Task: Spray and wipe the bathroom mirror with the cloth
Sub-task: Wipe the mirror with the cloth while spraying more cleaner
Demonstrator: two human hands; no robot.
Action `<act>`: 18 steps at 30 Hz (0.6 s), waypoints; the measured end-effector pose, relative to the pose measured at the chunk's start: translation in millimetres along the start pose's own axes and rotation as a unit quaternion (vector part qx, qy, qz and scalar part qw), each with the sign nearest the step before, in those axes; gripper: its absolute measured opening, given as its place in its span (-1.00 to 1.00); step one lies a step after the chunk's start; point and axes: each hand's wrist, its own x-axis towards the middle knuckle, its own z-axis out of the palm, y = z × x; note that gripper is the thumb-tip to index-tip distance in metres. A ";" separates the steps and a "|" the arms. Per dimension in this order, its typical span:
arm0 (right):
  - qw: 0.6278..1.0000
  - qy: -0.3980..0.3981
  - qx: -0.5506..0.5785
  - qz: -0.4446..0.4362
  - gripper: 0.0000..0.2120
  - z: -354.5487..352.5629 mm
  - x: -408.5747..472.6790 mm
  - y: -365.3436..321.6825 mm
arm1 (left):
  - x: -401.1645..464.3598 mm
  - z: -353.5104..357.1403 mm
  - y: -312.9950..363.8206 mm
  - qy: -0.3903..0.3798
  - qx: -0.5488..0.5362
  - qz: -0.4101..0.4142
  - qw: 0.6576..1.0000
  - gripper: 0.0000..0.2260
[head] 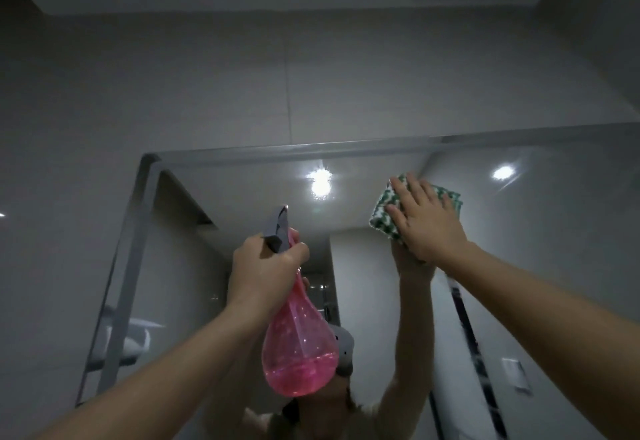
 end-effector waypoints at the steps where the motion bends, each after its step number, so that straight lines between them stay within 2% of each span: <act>1: 1.000 0.000 0.004 0.010 -0.47 0.9 1.6 -4.2 | 3.2 -0.1 1.1 0.005 0.010 0.005 1.000 -0.96; 8: 0.998 0.011 0.025 0.053 -0.47 -1.8 37.3 -67.2 | 19.4 -47.6 -5.6 0.029 0.029 0.044 0.998 -0.95; 11: 0.999 0.016 0.031 0.024 -0.47 -0.2 55.0 -124.8 | 27.3 -85.8 -10.3 0.050 0.013 0.044 0.998 -0.86; 14: 0.999 0.008 0.028 -0.015 -0.46 3.3 68.9 -198.7 | 34.5 -132.0 -19.3 0.077 0.061 0.045 0.994 -0.77; 18: 0.996 0.002 0.023 -0.091 -0.47 13.6 73.6 -301.5 | 31.7 -196.5 -25.9 0.107 0.111 0.052 0.987 -0.82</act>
